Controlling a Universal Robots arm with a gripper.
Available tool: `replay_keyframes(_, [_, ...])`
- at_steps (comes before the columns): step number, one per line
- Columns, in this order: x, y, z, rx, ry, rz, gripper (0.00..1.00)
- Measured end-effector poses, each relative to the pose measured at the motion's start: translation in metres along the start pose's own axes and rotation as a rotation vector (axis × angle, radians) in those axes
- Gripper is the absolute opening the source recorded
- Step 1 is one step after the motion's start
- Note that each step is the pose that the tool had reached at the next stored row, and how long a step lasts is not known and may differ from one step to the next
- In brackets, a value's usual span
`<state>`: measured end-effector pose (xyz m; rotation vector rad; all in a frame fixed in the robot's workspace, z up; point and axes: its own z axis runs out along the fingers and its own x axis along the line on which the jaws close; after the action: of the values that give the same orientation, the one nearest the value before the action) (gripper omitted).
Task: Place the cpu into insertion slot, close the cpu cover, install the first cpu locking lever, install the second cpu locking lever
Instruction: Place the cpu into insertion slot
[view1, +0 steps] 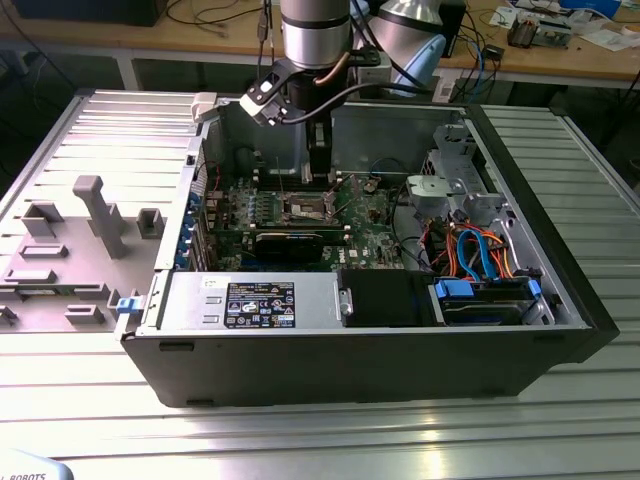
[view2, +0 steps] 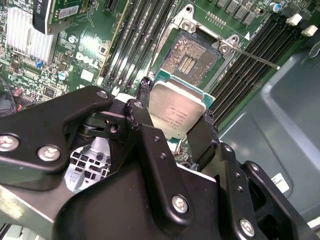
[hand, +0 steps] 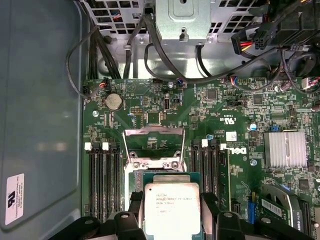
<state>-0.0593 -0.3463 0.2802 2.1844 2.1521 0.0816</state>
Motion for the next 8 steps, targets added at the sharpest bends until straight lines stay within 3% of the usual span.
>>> replay_keyframes(8, [0.0001,-0.0002,0.0018,-0.0001,0.0002,0.0,0.54])
